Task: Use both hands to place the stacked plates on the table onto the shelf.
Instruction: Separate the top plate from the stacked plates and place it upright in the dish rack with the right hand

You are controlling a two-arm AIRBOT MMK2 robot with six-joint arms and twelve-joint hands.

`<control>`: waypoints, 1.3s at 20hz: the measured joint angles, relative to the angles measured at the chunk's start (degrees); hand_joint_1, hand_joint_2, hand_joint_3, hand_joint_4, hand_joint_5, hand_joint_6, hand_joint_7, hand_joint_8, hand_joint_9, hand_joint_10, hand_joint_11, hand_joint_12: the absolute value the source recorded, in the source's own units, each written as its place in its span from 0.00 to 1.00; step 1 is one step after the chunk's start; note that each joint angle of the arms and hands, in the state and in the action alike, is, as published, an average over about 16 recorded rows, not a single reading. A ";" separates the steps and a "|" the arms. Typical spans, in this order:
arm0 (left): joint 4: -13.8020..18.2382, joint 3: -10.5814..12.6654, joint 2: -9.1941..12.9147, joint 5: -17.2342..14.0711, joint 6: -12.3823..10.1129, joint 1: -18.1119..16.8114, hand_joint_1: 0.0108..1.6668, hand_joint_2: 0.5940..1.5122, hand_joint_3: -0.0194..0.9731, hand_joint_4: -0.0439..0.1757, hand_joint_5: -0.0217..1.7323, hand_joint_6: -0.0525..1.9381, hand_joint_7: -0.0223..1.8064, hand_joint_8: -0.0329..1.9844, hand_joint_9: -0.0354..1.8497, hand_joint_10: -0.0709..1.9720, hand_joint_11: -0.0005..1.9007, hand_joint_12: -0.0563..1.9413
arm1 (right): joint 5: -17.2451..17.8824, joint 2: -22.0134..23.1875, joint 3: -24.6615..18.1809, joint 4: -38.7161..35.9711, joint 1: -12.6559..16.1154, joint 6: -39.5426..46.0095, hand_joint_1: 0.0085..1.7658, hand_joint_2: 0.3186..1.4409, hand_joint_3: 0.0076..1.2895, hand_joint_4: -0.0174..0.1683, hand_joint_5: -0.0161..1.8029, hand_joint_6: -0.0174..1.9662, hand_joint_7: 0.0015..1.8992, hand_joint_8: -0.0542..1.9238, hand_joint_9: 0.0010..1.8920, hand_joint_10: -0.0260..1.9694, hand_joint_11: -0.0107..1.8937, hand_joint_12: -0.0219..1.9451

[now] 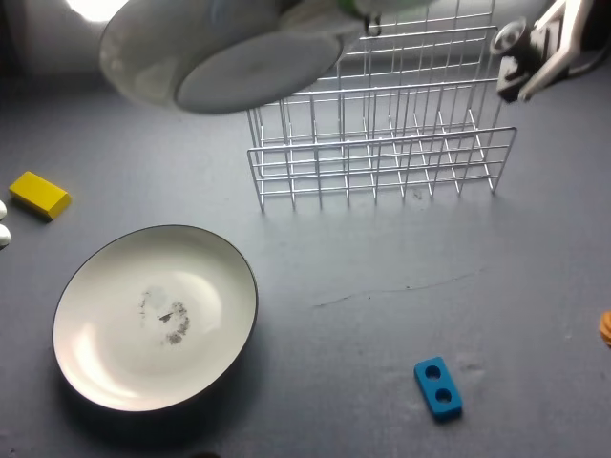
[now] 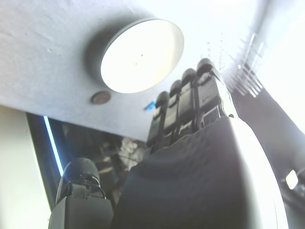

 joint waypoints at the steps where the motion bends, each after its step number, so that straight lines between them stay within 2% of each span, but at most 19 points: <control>1: 0.03 -0.10 -0.08 -0.01 0.00 -0.03 0.00 0.52 0.04 0.21 0.02 0.03 0.02 0.02 0.03 0.04 0.01 0.03 | -0.04 0.13 0.72 -1.65 0.29 2.68 0.71 0.60 0.01 0.05 0.52 0.46 0.62 0.40 0.72 0.07 0.51 0.53; 7: 0.04 -0.90 -1.20 0.32 0.04 0.11 0.00 0.52 0.04 0.22 0.02 0.03 0.02 0.02 0.03 0.04 0.01 0.03 | -0.67 0.74 5.61 -12.88 1.13 20.47 0.71 0.60 0.01 0.05 0.52 0.46 0.63 0.37 0.73 0.05 0.52 0.51; 12: -0.11 -1.59 -3.22 1.72 0.06 0.39 0.00 0.53 0.04 0.22 0.02 0.03 0.02 0.02 0.03 0.04 0.01 0.03 | -2.25 1.12 9.36 -21.48 1.01 34.40 0.71 0.60 0.01 0.05 0.52 0.46 0.63 0.36 0.74 0.04 0.52 0.51; 20: -0.47 -2.14 -7.44 6.04 0.04 0.87 0.00 0.53 0.04 0.22 0.02 0.03 0.02 0.02 0.03 0.04 0.01 0.03 | -5.85 1.09 13.26 -20.75 0.42 39.76 0.71 0.60 0.01 0.05 0.52 0.46 0.63 0.38 0.75 0.03 0.51 0.52; 26: -1.07 -2.15 -9.85 9.22 0.00 1.52 0.00 0.54 0.04 0.22 0.02 0.03 0.02 0.02 0.03 0.04 0.01 0.03 | -6.45 0.45 15.64 -19.94 -0.84 40.42 0.71 0.60 0.01 0.05 0.53 0.46 0.62 0.38 0.74 0.03 0.50 0.53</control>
